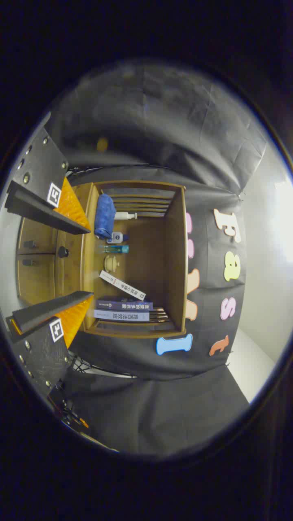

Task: Pull open the drawer, take out the items inside it, and place them on the countertop above the cabinet.

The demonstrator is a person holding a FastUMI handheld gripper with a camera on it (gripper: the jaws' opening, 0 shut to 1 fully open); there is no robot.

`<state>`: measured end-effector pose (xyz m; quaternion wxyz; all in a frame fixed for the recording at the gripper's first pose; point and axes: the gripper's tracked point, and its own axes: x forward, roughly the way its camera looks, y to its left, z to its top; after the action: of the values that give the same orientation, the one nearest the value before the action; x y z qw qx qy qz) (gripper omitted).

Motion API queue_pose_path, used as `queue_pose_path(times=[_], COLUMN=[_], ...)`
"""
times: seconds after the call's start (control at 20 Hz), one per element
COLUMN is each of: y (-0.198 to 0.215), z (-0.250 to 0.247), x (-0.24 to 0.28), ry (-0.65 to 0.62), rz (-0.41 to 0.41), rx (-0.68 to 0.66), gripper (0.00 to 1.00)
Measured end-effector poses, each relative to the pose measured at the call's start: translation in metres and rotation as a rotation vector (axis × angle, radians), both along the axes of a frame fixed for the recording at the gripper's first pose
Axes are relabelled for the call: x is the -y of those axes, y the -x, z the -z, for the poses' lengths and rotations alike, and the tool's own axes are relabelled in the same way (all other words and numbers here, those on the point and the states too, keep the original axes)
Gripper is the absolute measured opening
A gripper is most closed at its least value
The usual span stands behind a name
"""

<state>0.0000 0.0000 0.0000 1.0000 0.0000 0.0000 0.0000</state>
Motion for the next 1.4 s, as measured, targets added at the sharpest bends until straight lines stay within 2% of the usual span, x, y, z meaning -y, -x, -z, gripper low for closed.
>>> queue_pose_path(times=[0.45,0.95,1.25,1.4], y=[0.008,0.013,-0.017,-0.045], z=[-0.004,-0.003,0.024,0.041], x=[0.002,0.012,0.027,0.016], ry=[-0.004,-0.021,0.000,0.005], rz=[0.041,0.090,0.181,0.167], rx=[0.007,0.013,-0.037,-0.059], gripper=[0.91,0.91,0.91,0.91])
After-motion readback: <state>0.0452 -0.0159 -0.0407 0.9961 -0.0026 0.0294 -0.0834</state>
